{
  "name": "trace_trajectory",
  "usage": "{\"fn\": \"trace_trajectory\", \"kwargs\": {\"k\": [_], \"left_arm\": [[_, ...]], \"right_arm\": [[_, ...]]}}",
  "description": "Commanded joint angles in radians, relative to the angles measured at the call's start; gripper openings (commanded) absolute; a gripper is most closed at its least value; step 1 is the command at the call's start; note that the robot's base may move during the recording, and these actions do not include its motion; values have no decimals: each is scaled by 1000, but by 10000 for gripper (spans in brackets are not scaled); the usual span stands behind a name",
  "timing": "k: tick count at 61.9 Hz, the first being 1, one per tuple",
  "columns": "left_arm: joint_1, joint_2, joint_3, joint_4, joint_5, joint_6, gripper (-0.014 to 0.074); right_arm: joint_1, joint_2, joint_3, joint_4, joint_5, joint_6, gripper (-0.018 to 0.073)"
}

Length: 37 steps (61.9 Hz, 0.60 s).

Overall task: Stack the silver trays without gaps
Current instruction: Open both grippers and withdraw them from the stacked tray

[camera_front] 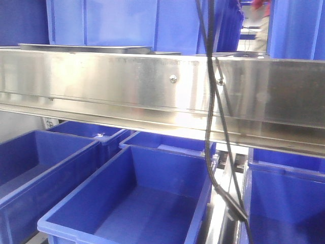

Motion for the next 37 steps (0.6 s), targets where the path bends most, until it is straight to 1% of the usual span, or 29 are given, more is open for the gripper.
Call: {"fn": "trace_trajectory", "kwargs": {"k": [1,8,11,14,18,23,29,37], "left_arm": [[2,-14,-6,3,-16,5,25],[2,-14,-6,3,-16,5,25],[2,-14,-6,3,-16,5,25],[2,-14,-6,3,-16,5,25],[2,-14,-6,3,-16,5,25],[2,-14,-6,3,-16,5,25],[2,-14,-6,3,-16,5,25],[2,-14,-6,3,-16,5,25]], "right_arm": [[-2,-17,-10,-3,18,-5,-78],[15,-38,-3,-3,5,-5,-78],[32,-61,14,-3,-27,-5,-78],[58,-98,46,-6,-87,-12,-78],[95,-153,100,-7,-172,-56,-78],[139,-228,173,-7,-217,-110,-78],[176,-326,276,-8,-225,-118,-78],[178,-448,425,-8,-299,-118,-78]]}}
